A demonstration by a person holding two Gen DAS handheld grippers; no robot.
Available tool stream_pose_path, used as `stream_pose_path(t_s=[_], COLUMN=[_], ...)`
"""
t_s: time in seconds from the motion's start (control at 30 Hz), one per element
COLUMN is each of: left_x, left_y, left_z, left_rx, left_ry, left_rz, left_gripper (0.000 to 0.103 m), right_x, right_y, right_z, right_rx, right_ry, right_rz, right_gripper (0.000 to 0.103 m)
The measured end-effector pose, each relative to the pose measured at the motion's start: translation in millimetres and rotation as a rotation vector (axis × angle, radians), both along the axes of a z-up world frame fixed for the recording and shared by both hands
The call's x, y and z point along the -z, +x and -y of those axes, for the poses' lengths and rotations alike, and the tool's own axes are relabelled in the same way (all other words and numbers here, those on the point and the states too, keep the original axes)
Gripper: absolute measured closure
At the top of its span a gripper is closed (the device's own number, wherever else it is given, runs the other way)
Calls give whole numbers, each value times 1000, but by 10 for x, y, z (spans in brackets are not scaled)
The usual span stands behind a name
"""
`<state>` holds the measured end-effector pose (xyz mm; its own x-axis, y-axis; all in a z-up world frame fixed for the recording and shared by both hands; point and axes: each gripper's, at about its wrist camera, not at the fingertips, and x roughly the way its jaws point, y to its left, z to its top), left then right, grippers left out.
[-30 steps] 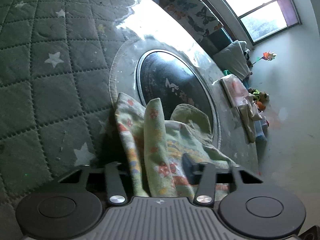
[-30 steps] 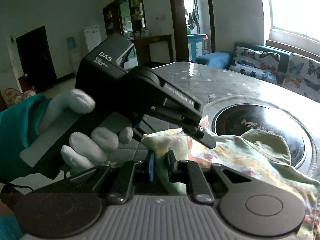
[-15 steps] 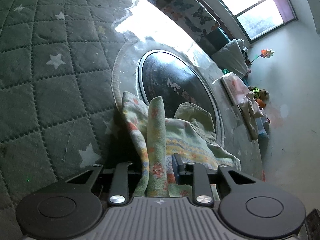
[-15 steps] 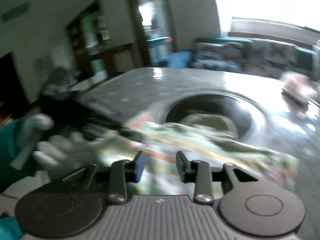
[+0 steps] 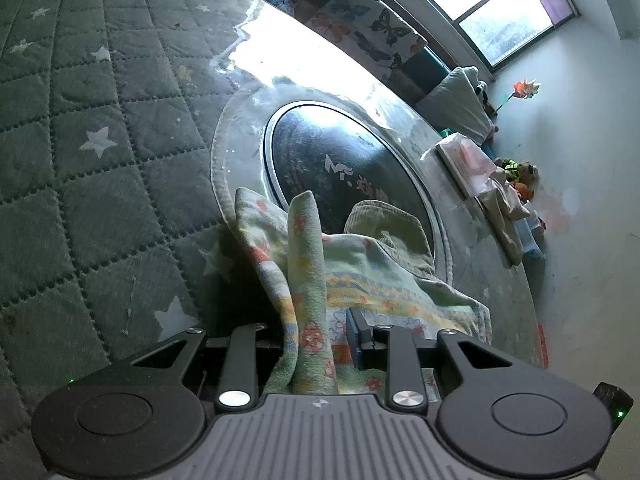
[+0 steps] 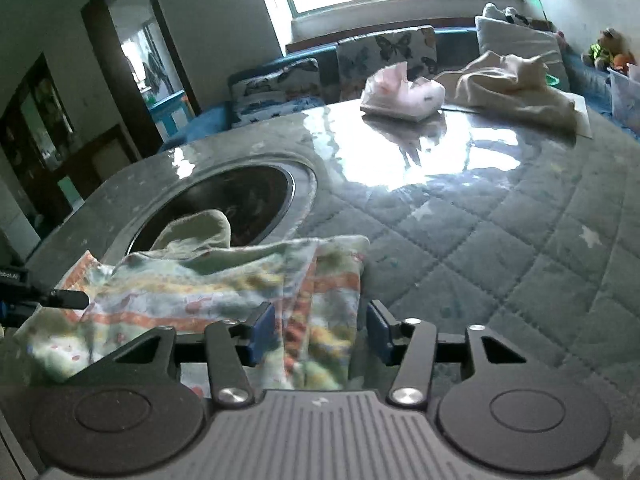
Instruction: Fold clothes
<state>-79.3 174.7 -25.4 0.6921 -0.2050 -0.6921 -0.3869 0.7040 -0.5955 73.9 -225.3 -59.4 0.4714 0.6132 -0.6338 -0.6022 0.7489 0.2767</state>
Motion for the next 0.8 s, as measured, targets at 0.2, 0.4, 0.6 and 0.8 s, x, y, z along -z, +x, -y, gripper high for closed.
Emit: stream_pose_path(t_s=[0.2, 0.4, 0.6, 0.8], left_x=[-9, -9, -5, -31], left_y=[36, 46, 54, 74], left_z=[49, 65, 65, 112], left_rx=[12, 25, 30, 38], left_ry=[33, 49, 52, 92], left_rz=[-1, 0, 2, -5], left_gripper=[76, 76, 74, 87], right_x=[26, -16, 35, 6], right_y=[5, -24, 12, -35], right_z=[-71, -99, -103, -166], right_rx=[-21, -63, -52, -46], right_ry=[35, 72, 81, 65], right_rz=[-2, -32, -53, -38], right_gripper=[72, 87, 82, 91])
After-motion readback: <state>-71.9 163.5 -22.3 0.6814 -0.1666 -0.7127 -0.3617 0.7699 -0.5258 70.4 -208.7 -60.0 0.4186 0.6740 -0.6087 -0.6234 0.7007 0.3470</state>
